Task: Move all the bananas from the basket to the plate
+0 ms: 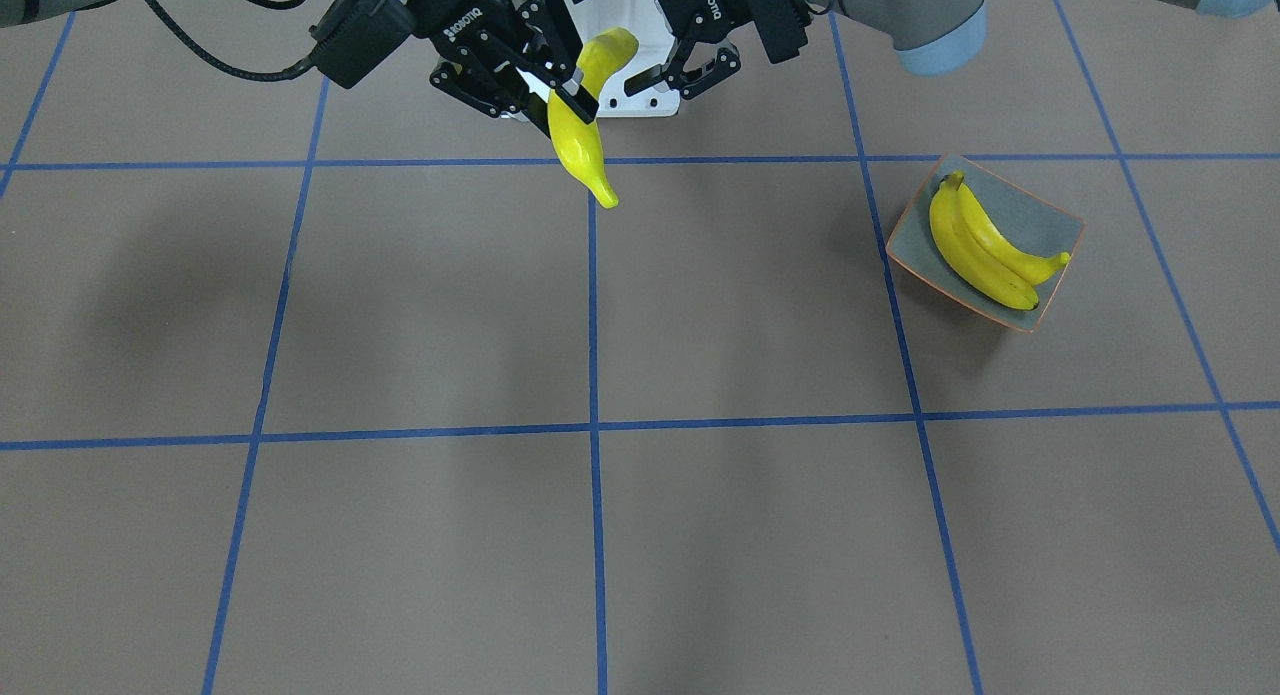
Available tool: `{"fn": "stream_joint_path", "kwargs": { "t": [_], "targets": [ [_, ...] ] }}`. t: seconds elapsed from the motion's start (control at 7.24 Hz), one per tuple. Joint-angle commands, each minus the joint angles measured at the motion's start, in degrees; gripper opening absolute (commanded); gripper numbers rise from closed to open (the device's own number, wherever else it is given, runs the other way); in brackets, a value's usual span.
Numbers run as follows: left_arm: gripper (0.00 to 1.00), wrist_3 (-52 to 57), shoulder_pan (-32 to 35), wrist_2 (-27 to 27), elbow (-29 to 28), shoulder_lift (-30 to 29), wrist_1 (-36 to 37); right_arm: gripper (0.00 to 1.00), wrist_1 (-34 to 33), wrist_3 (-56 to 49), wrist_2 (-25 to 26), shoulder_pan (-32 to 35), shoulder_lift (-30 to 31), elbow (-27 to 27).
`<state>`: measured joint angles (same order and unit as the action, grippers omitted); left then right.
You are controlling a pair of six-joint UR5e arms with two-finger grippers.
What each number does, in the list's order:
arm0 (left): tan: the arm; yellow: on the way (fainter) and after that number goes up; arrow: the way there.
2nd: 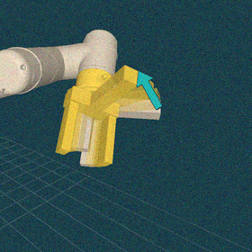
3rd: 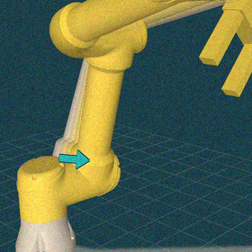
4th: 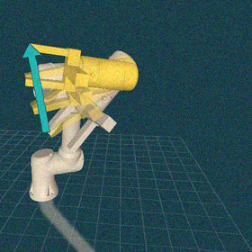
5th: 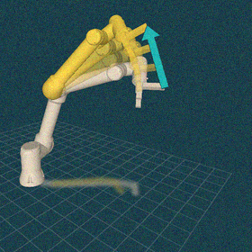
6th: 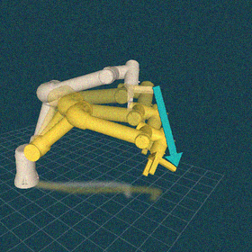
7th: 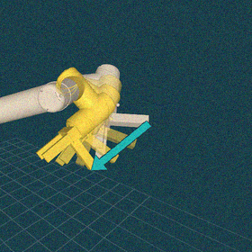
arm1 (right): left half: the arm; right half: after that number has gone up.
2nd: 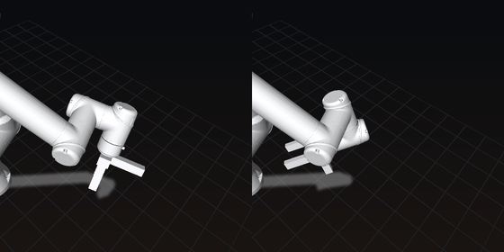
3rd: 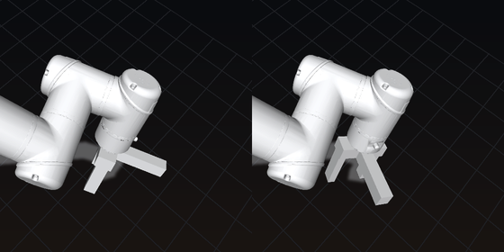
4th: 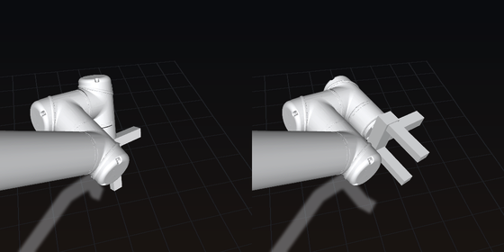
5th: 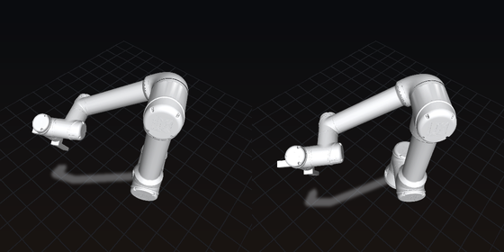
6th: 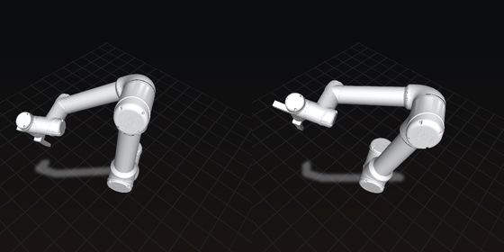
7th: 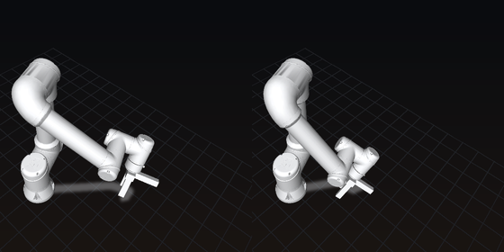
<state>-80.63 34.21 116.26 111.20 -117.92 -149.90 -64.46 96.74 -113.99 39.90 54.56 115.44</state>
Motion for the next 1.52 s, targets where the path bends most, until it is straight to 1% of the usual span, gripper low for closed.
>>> {"fn": "stream_joint_path", "kwargs": {
  "t": [0.0, 0.14, 0.28, 0.41, 0.55, 0.69, 0.83, 1.11, 1.24, 1.38],
  "targets": [
    [0.94, 0.03, -0.46, -0.59, -0.28, -0.03, 0.05, 0.00, -0.05, 0.11, 0.35, -0.35, -0.15, 0.14],
    [0.63, 0.03, -0.46, -0.59, -0.46, -0.03, 0.05, 0.00, -0.05, 0.02, 0.35, -0.35, -0.15, 0.23],
    [0.10, 0.03, -0.46, -0.59, -0.54, -0.03, 0.13, 0.00, 0.03, 0.02, 0.52, -0.35, -0.15, 0.32],
    [0.00, 0.03, -0.46, -0.59, -0.46, -0.03, 0.05, 0.00, 0.03, 0.02, 0.96, -0.35, -0.15, 0.32],
    [0.00, 0.12, -0.46, -0.59, -0.37, -0.03, 0.05, 0.08, 0.12, 0.02, 1.05, -0.35, -0.24, 0.32],
    [0.00, 0.12, -0.46, -0.59, -0.28, -0.03, 0.05, 0.99, 0.12, -0.06, 3.75, -0.35, -1.11, 0.32],
    [0.00, 0.12, -0.46, -0.59, -0.02, 0.06, 0.05, 1.00, 0.21, -0.94, 5.60, -0.35, -1.12, 0.32],
    [0.00, 0.21, -0.19, -0.50, -0.02, 0.93, 0.05, 1.00, 0.12, -1.91, 5.62, 0.44, -0.60, 1.28],
    [0.00, 0.21, -0.02, -0.42, 0.24, 3.29, 0.13, 1.00, 0.03, -2.17, 5.01, 2.36, 0.89, 1.20],
    [0.00, 0.21, 0.24, -0.24, 1.03, 7.49, 0.22, 1.00, -0.14, -4.35, 4.66, 4.03, 3.08, 1.02]
  ]
}}
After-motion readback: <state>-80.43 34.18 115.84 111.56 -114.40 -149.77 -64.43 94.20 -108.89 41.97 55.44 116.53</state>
